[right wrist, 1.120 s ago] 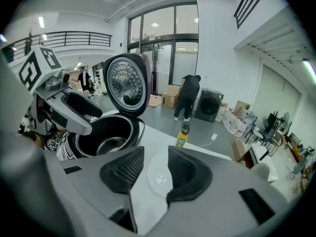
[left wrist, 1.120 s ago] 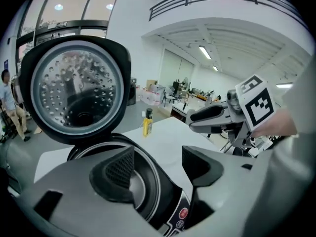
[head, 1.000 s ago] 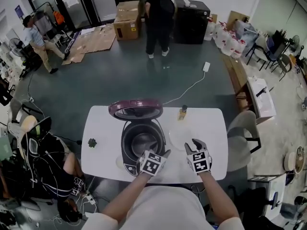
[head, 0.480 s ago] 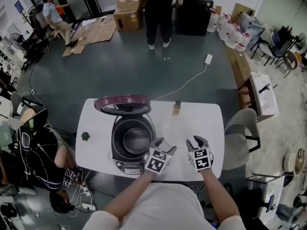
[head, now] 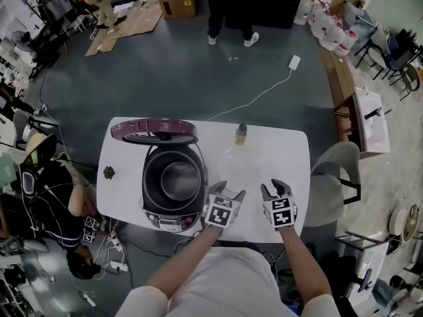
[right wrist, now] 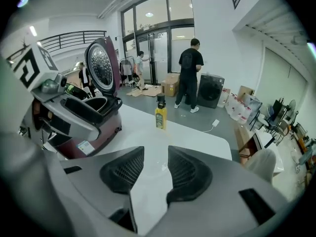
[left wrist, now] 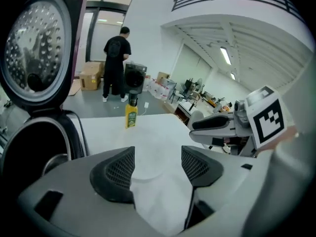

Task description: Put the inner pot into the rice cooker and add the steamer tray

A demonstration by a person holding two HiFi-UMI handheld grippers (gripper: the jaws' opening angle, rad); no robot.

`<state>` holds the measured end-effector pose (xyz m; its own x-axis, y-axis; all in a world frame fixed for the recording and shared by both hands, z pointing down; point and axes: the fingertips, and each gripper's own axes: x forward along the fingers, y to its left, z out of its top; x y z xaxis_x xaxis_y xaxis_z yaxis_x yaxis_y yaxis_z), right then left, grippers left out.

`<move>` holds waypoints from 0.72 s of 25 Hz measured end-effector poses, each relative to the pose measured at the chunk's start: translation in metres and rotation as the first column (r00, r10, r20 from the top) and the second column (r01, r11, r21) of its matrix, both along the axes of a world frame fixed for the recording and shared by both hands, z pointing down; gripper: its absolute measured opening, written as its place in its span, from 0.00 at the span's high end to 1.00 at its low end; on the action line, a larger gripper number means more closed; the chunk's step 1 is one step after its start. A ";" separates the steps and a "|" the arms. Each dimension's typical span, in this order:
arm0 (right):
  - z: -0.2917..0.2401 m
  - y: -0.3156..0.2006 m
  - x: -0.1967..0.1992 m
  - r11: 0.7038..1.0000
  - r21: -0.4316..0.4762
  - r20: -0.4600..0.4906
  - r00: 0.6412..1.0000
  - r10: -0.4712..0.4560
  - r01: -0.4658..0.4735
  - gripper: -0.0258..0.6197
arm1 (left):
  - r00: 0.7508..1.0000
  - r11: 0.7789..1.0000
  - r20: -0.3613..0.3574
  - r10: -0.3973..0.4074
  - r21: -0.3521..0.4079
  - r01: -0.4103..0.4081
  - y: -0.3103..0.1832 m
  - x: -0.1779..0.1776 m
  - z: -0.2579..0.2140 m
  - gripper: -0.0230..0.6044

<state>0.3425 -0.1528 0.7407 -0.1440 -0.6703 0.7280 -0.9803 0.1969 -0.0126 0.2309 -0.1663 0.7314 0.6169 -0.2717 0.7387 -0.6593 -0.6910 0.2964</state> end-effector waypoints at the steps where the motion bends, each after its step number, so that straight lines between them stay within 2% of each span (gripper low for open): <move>1: 0.006 0.000 0.002 1.000 -0.009 0.003 1.000 -0.003 0.003 0.70 | 1.000 1.000 0.008 -0.026 -0.015 0.026 -0.001 0.000 0.008 0.47; 10: 0.059 -0.011 0.019 0.997 -0.077 0.013 1.000 -0.015 0.016 0.70 | 0.978 0.981 0.101 -0.184 -0.039 0.189 -0.015 -0.005 0.082 0.47; 18: 0.111 -0.020 0.032 0.987 -0.157 0.016 1.000 0.016 -0.013 0.70 | 0.937 0.939 0.176 -0.302 -0.117 0.324 -0.018 -0.014 0.138 0.46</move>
<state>0.3743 -0.1732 0.8519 -0.1482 -0.5499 0.8220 -0.9825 0.1769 -0.0588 0.2171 -0.1840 0.8691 0.3939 -0.3177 0.8625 -0.8804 -0.4000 0.2548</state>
